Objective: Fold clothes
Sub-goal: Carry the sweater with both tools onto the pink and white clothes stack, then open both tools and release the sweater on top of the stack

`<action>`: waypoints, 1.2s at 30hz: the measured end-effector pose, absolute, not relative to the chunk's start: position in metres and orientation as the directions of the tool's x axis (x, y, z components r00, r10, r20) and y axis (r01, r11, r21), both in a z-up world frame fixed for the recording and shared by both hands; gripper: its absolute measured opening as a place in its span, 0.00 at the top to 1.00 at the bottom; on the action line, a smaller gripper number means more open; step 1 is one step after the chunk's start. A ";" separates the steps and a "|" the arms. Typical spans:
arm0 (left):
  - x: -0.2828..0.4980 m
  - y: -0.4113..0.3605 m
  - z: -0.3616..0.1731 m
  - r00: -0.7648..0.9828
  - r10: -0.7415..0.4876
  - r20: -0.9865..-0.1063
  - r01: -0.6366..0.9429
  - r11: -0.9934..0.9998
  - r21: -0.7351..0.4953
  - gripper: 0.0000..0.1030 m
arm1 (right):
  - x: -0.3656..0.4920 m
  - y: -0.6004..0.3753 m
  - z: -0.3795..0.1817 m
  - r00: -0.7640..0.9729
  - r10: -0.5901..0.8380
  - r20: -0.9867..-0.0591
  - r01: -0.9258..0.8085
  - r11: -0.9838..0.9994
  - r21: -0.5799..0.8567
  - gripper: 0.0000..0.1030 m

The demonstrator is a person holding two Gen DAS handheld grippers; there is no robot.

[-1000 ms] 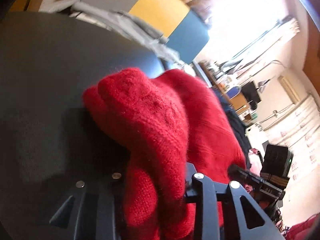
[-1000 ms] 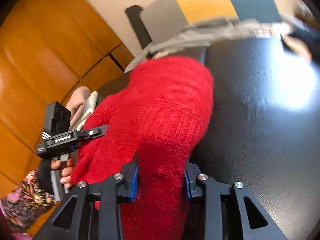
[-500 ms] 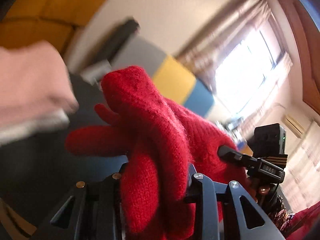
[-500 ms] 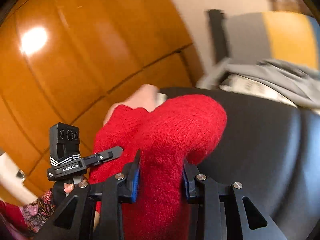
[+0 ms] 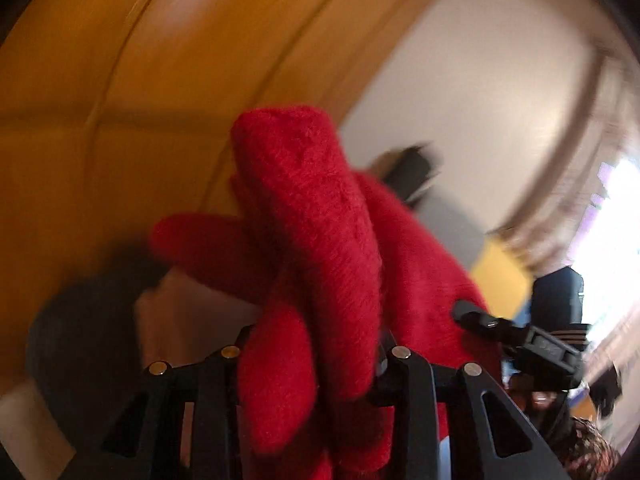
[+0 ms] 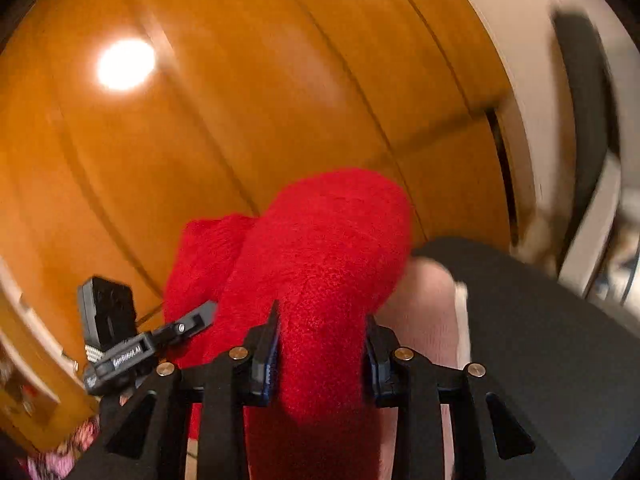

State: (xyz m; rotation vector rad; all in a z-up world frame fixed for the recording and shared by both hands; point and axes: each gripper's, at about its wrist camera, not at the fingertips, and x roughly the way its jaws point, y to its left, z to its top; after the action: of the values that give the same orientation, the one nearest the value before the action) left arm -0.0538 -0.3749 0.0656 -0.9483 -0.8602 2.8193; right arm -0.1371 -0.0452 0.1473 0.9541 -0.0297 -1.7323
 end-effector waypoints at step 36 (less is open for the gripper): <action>0.143 -0.220 -0.004 -0.762 -0.298 -0.575 0.465 -0.869 -0.166 0.61 | -0.010 0.061 0.078 -0.505 -0.710 -0.491 0.802 -0.596 0.036 0.16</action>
State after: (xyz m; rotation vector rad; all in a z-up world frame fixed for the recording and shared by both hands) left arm 0.1430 -0.2198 -0.0044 -1.0062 -0.5500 3.3666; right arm -0.0104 0.0606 0.0778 0.5832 0.2449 -2.1425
